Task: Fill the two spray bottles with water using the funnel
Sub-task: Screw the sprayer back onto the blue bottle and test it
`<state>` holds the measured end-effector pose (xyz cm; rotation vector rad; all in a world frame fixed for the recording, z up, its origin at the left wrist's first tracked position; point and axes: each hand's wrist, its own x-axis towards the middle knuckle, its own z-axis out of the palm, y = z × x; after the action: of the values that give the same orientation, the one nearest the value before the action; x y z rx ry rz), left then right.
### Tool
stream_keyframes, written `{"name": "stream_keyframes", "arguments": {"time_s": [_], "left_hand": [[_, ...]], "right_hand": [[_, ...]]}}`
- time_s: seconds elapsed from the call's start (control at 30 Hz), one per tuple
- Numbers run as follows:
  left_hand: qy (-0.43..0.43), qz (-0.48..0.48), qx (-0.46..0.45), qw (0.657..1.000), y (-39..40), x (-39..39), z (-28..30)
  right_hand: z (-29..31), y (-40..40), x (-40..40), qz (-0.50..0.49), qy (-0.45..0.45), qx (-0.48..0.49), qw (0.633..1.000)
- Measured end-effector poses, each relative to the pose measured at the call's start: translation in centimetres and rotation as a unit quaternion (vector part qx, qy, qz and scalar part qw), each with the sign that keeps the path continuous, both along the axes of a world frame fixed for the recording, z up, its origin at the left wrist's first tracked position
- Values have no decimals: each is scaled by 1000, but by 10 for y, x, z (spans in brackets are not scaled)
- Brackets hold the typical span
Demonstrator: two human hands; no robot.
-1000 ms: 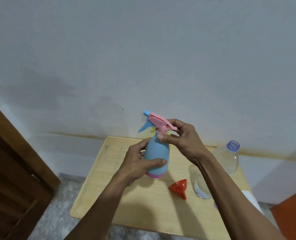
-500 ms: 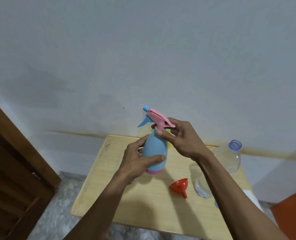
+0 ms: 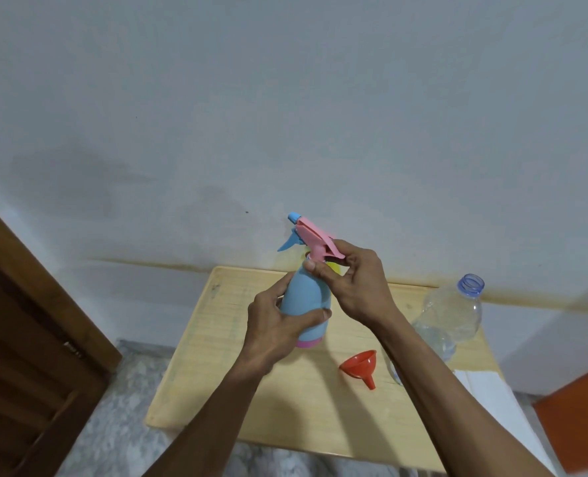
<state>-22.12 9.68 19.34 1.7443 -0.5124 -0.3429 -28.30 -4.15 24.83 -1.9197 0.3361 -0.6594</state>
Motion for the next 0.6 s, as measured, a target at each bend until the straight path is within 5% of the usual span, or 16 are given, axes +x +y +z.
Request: {"name": "stream_keyframes", "arguments": {"time_s": [0.6], "left_hand": [[91, -190, -16, 977, 64, 4, -28]], "right_hand": [[-14, 74, -4, -36, 18, 98, 994]]}}
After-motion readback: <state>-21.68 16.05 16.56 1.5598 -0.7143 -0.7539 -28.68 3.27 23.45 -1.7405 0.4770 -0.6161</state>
